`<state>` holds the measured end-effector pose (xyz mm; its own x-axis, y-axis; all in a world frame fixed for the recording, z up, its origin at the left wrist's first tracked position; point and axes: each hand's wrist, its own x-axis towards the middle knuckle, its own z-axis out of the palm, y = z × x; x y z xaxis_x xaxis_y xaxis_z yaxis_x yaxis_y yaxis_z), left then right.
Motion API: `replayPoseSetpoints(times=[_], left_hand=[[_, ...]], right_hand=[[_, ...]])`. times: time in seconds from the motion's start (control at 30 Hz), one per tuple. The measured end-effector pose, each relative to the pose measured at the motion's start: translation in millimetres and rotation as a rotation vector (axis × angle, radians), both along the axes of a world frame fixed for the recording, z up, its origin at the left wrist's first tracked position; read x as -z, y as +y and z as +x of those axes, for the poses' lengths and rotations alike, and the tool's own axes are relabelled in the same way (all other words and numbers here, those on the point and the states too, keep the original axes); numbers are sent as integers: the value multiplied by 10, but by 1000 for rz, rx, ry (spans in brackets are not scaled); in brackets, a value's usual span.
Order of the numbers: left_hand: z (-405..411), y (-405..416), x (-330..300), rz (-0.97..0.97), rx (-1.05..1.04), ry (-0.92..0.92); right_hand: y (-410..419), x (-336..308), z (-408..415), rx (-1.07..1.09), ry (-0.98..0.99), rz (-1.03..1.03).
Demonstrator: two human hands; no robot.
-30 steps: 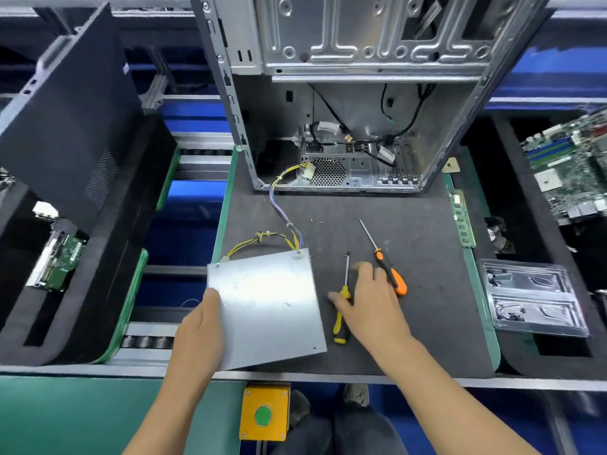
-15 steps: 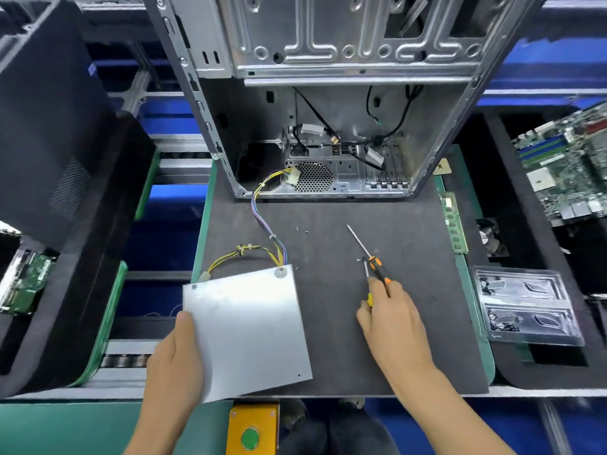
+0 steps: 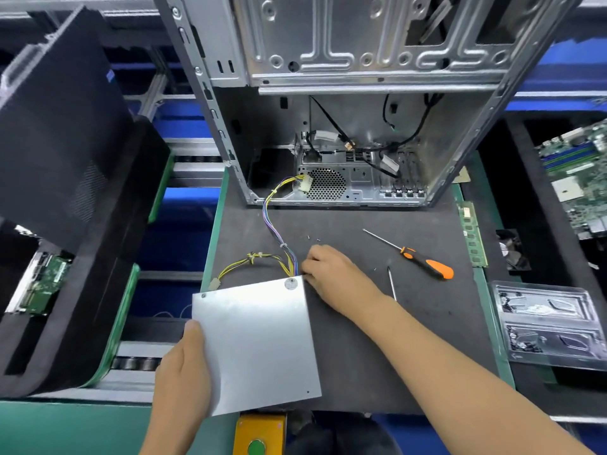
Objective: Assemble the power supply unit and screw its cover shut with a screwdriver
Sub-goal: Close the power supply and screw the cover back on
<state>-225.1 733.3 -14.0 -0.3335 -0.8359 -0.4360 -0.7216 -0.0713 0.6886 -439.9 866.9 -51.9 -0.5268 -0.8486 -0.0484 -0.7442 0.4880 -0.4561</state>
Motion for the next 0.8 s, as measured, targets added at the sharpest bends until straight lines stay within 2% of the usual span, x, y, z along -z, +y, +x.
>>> replayPoseSetpoints(times=[0.07,0.17,0.2,0.27,0.3,0.37,0.4,0.5,0.57,0.63,0.8], left_hand=[[4,-9,-1,15,-16,-8],[-15,-4,-26,44,-6,-14],[-26,-2,-31,48,-8,-14],[-57,10,-41,54,0,-14],[-88,21,-46,60,23,-9],[-180,58,-64,73,76,2],[-235,86,-74,69,92,3],[-345,162,-95,70,93,12],[-347,188,-88,90,73,7],[-352,185,-114,112,74,-26],[-468,116,-252,43,29,-72]], right_hand=[[15,-22,37,4,40,14],[161,-28,-82,249,144,-28],[240,-38,-148,331,156,20],[405,-67,-236,407,183,96],[474,-87,-236,435,169,44],[548,-250,-86,563,49,-201],[579,-377,43,641,-100,-306],[595,-599,577,717,-704,-323],[497,-624,926,654,-941,-341],[420,-626,1093,677,-970,-388],[404,-623,1048,702,-966,-351]])
